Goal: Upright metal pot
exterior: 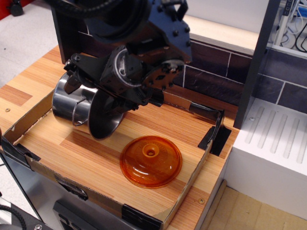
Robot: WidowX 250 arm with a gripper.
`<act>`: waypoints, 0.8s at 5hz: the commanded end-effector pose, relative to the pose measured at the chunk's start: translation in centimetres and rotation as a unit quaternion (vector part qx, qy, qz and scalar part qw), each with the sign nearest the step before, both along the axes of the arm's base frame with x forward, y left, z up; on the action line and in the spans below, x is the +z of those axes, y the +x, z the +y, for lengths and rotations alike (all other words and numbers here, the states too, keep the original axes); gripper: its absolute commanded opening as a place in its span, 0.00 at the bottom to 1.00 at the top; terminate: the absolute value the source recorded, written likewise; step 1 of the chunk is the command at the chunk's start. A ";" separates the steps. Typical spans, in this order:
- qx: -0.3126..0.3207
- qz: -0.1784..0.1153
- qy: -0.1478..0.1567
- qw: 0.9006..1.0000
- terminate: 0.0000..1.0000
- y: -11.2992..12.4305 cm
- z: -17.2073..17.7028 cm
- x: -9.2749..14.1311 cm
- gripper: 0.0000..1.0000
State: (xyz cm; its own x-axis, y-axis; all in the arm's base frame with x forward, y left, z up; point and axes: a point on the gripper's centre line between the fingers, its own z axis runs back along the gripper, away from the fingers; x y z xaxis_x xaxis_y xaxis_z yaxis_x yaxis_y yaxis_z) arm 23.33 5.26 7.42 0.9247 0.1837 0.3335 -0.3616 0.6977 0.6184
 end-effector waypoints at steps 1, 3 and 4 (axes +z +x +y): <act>0.027 -0.014 0.013 0.999 0.00 0.5 -0.1 -0.1 1.00; 0.056 -0.017 0.019 0.998 0.00 0.3 -0.3 -0.6 1.00; 0.057 -0.016 0.020 0.998 0.00 0.4 -0.3 -1.0 0.00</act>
